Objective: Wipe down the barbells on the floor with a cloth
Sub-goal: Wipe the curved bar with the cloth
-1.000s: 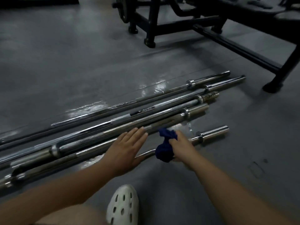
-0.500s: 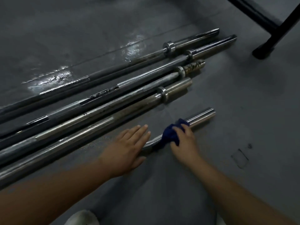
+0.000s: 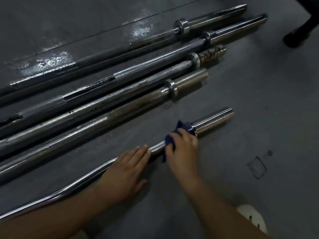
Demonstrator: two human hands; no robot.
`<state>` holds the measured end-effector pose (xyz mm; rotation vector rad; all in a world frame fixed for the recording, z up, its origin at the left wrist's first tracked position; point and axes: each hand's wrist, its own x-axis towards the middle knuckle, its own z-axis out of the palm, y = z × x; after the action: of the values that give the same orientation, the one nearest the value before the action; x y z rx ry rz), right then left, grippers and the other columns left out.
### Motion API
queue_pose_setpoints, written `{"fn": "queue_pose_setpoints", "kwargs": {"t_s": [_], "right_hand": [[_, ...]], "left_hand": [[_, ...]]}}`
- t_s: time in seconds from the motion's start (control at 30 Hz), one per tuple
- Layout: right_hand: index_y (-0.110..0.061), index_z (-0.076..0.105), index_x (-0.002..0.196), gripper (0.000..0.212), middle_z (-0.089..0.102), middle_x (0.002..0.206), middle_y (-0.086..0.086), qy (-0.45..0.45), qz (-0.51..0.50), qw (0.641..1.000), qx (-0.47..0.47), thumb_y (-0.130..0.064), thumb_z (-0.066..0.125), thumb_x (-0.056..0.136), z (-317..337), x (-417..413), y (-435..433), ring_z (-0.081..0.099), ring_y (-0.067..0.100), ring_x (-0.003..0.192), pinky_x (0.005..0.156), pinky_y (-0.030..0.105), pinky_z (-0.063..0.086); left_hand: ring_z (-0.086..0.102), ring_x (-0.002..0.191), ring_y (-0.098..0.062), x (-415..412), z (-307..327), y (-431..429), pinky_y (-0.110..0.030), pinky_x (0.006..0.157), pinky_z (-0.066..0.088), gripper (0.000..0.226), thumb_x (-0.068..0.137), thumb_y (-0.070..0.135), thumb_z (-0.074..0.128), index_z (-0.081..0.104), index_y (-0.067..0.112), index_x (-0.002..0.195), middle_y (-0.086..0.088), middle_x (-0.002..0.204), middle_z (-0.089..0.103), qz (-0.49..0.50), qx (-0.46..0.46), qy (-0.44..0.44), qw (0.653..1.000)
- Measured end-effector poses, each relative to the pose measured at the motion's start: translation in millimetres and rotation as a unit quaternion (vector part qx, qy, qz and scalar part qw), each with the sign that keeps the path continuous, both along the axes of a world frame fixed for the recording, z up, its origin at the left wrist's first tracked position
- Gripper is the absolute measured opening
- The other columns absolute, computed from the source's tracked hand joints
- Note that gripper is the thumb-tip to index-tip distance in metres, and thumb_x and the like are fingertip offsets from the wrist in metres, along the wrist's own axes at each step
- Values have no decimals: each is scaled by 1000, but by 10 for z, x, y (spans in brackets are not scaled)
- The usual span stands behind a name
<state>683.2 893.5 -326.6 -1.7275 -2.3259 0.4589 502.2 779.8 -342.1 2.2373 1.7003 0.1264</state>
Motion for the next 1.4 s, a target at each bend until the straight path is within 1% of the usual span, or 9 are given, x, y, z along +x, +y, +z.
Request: {"fn": "queue_pose_setpoints", "kwargs": {"t_s": [0.23, 0.37, 0.5, 0.67, 0.8, 0.93, 1.07, 1.23, 1.4], "right_hand": [[-16, 69, 109, 32, 58, 130, 3, 0, -78, 997, 2, -12, 57, 79, -17, -9, 18, 45, 27, 105, 96, 37, 45], [-21, 67, 112, 35, 59, 129, -1, -69, 197, 978, 8, -19, 54, 79, -57, -44, -62, 50, 28, 107, 94, 37, 48], [-14, 71, 96, 29, 67, 114, 7, -34, -4, 999, 38, -11, 58, 70, -7, 52, 117, 44, 23, 97, 83, 39, 53], [-22, 68, 109, 39, 61, 123, -1, -60, 242, 968, 36, -15, 67, 70, -9, -14, -19, 45, 21, 102, 90, 35, 50], [-14, 52, 138, 65, 38, 151, 10, -64, -55, 996, -24, -9, 60, 74, -74, -73, -211, 38, 36, 127, 110, 45, 39], [-15, 37, 149, 77, 30, 157, 8, -111, 215, 970, 16, -9, 61, 76, -185, 63, -392, 39, 35, 133, 112, 45, 35], [-15, 59, 130, 63, 47, 144, 7, -49, -33, 998, -35, 3, 65, 70, -6, 195, 6, 43, 32, 115, 102, 43, 46], [-22, 64, 117, 52, 59, 126, -4, -47, 248, 967, 18, -10, 72, 67, 23, -287, -373, 51, 27, 103, 88, 34, 52], [-16, 61, 125, 58, 50, 142, 5, -31, -54, 998, -21, 0, 65, 69, -76, -119, -179, 44, 35, 113, 101, 38, 42]], "left_hand": [[50, 133, -32, -134, 82, -174, -42, 105, 47, 94, 70, 52, 72, 44, 5, 147, -15, 153, 41, -11, 6, 31, 999], [51, 132, -31, -153, 120, -202, -40, 104, 47, 98, 65, 51, 79, 47, 4, 145, -15, 152, 43, -16, 8, 44, 999], [52, 132, -31, -122, 144, -209, -43, 102, 47, 98, 64, 50, 80, 48, 5, 145, -15, 152, 44, -5, -7, 44, 999], [49, 134, -32, -117, 144, -221, -46, 105, 45, 96, 67, 46, 76, 44, 5, 147, -15, 153, 41, -2, -29, 35, 999], [47, 136, -32, -115, 138, -229, -46, 107, 43, 95, 68, 45, 75, 43, 4, 148, -16, 154, 40, 4, -35, 37, 999], [45, 138, -32, -100, 125, -249, -47, 110, 38, 97, 68, 42, 72, 37, 5, 150, -16, 156, 37, 6, -39, 31, 999], [45, 137, -32, -147, 134, -278, -45, 111, 36, 97, 65, 40, 74, 40, 4, 149, -16, 156, 37, 4, -34, 42, 999], [48, 135, -33, -141, 154, -297, -47, 107, 45, 89, 68, 38, 68, 44, 3, 146, -18, 153, 42, 11, -46, 29, 998], [43, 139, -32, -252, 122, -389, -46, 109, 43, 83, 73, 36, 49, 39, 4, 150, -15, 157, 35, 21, -59, 34, 997]]}}
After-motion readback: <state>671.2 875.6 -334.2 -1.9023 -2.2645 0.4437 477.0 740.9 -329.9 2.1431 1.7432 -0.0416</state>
